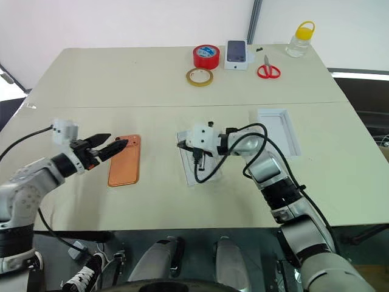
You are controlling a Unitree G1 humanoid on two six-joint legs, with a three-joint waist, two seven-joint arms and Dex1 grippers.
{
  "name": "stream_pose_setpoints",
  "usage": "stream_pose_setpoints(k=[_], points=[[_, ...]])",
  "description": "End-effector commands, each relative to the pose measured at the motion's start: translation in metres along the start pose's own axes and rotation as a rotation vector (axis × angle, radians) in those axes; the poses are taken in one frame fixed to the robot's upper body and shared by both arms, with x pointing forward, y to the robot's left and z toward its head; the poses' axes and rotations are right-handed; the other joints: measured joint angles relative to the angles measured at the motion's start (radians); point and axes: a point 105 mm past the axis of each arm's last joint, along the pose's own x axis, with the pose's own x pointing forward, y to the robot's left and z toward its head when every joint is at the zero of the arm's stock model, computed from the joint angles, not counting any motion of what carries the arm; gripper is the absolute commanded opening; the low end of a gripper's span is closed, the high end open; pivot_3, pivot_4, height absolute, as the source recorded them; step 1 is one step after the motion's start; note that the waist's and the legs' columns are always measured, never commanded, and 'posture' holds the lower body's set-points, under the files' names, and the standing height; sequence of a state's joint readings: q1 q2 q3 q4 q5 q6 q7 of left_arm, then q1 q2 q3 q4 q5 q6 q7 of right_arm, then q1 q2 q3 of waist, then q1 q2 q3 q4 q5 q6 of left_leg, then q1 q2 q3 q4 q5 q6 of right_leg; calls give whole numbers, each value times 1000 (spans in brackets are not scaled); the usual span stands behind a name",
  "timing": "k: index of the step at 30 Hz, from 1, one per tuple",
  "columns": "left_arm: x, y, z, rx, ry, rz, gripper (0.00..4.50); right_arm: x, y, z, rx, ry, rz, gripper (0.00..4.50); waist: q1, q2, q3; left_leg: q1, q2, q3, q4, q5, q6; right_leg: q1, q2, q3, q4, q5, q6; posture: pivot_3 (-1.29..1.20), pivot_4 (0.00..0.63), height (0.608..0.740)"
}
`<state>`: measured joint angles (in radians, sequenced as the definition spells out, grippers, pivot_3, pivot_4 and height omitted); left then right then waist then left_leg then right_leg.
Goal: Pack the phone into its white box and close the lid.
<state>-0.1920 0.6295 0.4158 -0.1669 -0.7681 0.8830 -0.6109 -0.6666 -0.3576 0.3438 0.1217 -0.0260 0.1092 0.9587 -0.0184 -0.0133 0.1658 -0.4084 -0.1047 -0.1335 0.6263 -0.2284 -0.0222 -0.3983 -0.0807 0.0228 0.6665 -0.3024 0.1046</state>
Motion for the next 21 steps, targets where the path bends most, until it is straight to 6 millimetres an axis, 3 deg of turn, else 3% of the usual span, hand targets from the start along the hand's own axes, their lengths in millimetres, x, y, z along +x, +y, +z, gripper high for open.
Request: stream_pose_setpoints(k=[1, 8, 15, 21], points=[[-20, 7, -4, -155, 56, 26, 4500, 31, 5, 17, -36, -25, -35, 41, -4, 0, 0, 0, 0, 0, 0, 0, 0, -1, 0, 0, 0, 0, 0, 0, 150, 740], [-27, 15, -32, -333, 134, 104, 4500, 72, 27, 29, -16, -16, 19, 41, 4, -1, 0, 0, -1, 0, 0, 3, -5, -5, 0, 0, 1, 0, 0, 0, 150, 740], [-14, 14, -53, -384, 162, 153, 4500, 93, 40, 3, -49, 186, 99, 41, 1, 0, -1, 0, -1, 0, 0, 3, -6, -5, 0, 1, 2, 0, 0, 0, 150, 740], [0, 11, -62, -403, 200, 145, 4500, 102, 47, -8, -46, 251, 127, 41, -1, 3, -4, 1, -1, 0, -1, 3, -6, -4, 0, 1, 2, 0, 0, 0, 150, 740]])
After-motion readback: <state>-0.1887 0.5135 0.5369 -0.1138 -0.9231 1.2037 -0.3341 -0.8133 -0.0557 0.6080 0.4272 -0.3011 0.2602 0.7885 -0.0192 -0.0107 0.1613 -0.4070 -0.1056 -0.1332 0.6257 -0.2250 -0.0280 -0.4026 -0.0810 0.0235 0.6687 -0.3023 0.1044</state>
